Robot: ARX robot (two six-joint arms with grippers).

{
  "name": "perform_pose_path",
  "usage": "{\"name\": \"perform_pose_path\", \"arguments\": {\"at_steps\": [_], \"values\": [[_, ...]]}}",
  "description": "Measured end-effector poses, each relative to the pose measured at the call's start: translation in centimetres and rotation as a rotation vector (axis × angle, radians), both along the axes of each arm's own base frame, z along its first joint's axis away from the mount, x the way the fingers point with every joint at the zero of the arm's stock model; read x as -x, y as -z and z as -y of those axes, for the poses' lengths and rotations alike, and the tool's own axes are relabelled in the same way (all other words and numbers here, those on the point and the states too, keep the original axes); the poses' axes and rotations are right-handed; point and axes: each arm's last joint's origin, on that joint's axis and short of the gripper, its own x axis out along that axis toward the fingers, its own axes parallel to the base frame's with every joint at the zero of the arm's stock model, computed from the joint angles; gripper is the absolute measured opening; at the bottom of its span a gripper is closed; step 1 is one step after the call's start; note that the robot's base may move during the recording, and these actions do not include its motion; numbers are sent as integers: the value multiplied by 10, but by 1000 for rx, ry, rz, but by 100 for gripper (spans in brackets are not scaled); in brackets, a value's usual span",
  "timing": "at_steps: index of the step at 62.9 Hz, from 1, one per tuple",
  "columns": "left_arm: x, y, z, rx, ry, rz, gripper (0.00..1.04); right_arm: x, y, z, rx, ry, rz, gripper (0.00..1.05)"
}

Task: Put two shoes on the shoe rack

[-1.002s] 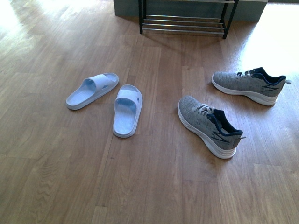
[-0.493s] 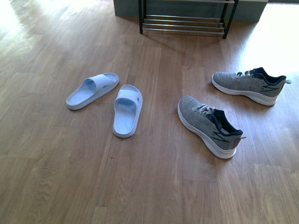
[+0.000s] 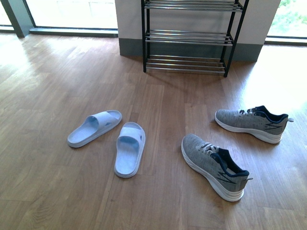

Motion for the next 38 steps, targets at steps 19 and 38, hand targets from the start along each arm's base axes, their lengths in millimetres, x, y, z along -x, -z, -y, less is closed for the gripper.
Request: {"name": "perform_pose_path", "arguments": {"at_steps": [19, 38], "values": [[0, 0, 0, 0, 0, 0, 95, 0, 0, 0, 0, 0, 0, 96], [0, 0, 0, 0, 0, 0, 95, 0, 0, 0, 0, 0, 0, 96]]}}
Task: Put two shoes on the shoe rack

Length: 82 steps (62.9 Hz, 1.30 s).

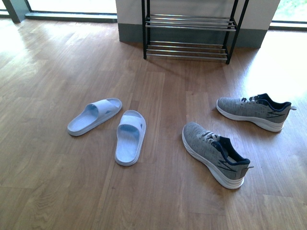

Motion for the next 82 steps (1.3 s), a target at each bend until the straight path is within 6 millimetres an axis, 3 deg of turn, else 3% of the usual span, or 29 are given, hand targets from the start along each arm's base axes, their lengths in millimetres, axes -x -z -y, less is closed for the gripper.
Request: {"name": "perform_pose_path", "arguments": {"at_steps": [82], "values": [[0, 0, 0, 0, 0, 0, 95, 0, 0, 0, 0, 0, -1, 96]]}}
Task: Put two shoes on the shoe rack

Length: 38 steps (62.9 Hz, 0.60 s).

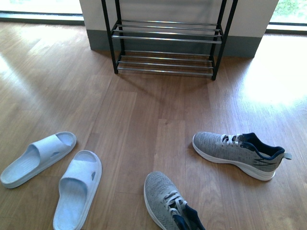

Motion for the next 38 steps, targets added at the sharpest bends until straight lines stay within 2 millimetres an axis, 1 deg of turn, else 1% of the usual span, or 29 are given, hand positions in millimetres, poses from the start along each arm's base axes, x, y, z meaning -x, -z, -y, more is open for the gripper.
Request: {"name": "perform_pose_path", "arguments": {"at_steps": [38], "values": [[0, 0, 0, 0, 0, 0, 95, 0, 0, 0, 0, 0, 0, 96]]}}
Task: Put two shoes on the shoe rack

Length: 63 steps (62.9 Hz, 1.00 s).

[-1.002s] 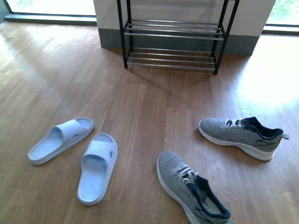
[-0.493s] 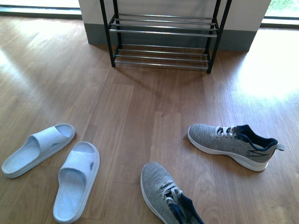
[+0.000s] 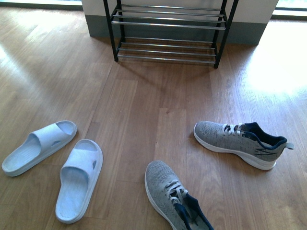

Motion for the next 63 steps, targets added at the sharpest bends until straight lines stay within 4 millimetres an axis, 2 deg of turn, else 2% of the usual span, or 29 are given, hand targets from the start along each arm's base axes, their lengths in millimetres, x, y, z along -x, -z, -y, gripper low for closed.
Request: {"name": "perform_pose_path", "arguments": {"at_steps": [28, 35, 38, 44, 50, 57, 63], "values": [[0, 0, 0, 0, 0, 0, 95, 0, 0, 0, 0, 0, 0, 96], [0, 0, 0, 0, 1, 0, 95, -6, 2, 0, -73, -183, -63, 96], [0, 0, 0, 0, 0, 0, 95, -15, 5, 0, -94, -233, -130, 96], [0, 0, 0, 0, 0, 0, 95, -36, 7, 3, -92, -221, -208, 96], [0, 0, 0, 0, 0, 0, 95, -68, 13, 7, -45, -199, -282, 96], [0, 0, 0, 0, 0, 0, 95, -109, 32, 8, 14, -191, -388, 96], [0, 0, 0, 0, 0, 0, 95, -142, 62, 9, 84, -192, -496, 96]]}}
